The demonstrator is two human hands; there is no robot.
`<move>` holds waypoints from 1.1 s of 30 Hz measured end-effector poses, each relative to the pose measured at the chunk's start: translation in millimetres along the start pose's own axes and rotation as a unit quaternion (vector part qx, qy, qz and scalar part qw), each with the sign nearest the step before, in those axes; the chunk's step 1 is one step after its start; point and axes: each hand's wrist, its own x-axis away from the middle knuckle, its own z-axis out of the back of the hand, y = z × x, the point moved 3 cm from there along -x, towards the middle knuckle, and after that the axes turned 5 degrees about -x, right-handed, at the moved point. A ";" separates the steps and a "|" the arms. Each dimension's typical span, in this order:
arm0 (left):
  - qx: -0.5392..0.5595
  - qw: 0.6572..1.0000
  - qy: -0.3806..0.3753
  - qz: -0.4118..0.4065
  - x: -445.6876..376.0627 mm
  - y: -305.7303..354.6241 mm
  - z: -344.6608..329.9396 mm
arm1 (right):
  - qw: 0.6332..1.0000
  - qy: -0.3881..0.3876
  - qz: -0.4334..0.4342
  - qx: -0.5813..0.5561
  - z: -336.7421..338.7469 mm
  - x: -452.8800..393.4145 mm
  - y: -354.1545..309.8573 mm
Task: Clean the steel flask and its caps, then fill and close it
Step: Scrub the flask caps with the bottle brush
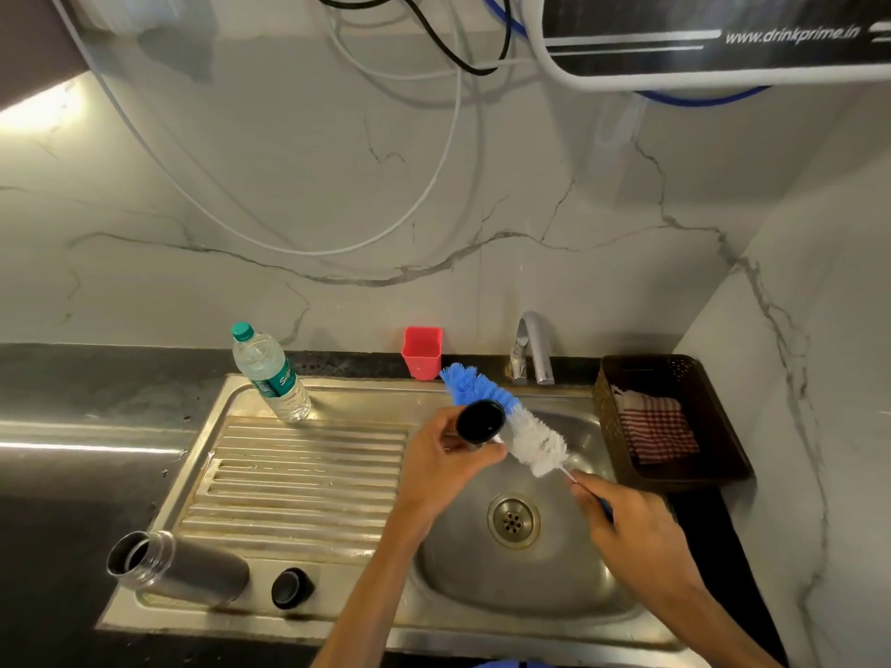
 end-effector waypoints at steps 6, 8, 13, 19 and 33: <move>-0.088 0.994 0.011 -0.057 -4.5 19.6 3.5 | 0.999 0.008 0.025 0.042 2.3 4.4 -6.9; -0.076 0.991 0.092 -0.053 -14.0 19.1 18.9 | 0.997 0.017 0.036 0.065 8.1 6.1 -8.3; -0.080 0.992 0.095 -0.028 -9.2 5.6 20.7 | 0.996 -0.001 0.028 0.080 6.9 5.9 -9.6; -0.112 0.986 0.114 -0.043 -3.0 1.6 13.7 | 0.989 -0.026 0.020 0.145 -2.7 6.0 -18.9; -0.158 0.987 0.025 -0.030 -1.5 -9.5 16.1 | 0.974 0.005 0.042 0.224 2.9 8.4 -45.6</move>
